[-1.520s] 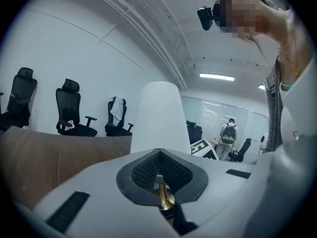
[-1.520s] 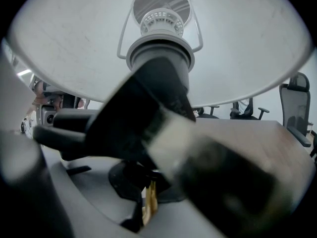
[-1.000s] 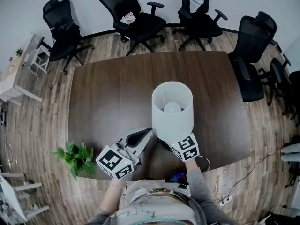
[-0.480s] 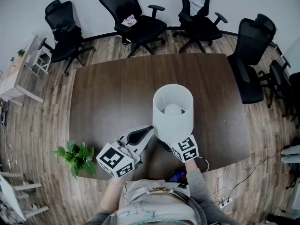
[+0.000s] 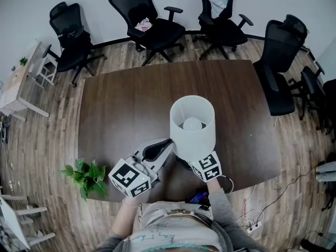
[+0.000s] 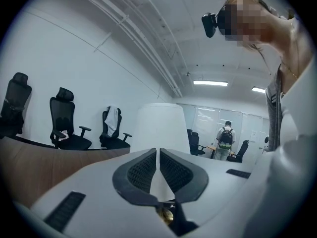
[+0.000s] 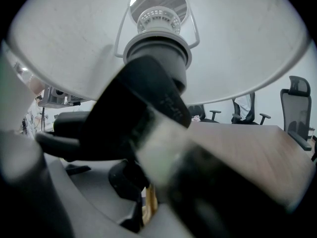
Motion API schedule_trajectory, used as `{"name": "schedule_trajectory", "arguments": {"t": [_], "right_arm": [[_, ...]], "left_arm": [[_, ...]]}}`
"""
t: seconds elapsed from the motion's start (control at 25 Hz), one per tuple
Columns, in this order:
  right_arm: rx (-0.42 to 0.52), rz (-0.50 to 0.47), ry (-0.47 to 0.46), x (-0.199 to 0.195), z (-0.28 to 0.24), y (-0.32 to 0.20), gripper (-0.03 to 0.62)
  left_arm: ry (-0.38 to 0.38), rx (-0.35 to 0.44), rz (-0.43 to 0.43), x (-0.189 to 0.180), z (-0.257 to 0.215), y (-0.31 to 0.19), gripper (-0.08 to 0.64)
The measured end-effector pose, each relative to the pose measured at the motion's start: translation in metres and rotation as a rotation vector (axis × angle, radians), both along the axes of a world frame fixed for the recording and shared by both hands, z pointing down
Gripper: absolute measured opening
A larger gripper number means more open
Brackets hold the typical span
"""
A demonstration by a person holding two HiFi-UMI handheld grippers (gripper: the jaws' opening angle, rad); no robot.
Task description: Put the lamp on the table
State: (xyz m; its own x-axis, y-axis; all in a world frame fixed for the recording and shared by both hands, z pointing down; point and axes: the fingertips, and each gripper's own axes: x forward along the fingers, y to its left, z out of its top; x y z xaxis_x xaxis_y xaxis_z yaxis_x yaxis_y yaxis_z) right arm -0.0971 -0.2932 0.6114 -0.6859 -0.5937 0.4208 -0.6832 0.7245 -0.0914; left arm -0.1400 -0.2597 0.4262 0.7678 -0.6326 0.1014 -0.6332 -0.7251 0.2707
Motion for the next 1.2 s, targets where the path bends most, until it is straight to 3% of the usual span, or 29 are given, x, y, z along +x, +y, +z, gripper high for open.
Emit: {"name": "schedule_trajectory", "arguments": {"t": [0.72, 1.04, 1.2], "right_arm": [[0.005, 0.016, -0.017, 0.003, -0.003, -0.002, 0.018], [0.009, 0.015, -0.016, 0.003, -0.002, -0.001, 0.018], [0.012, 0.013, -0.018, 0.004, -0.002, 0.001, 0.018]], "left_arm": [[0.009, 0.003, 0.023, 0.007, -0.004, -0.001, 0.212], [0.069, 0.032, -0.004, 0.002, -0.017, -0.009, 0.329], [0.105, 0.044, 0.027, 0.006, -0.024, -0.011, 0.376]]}}
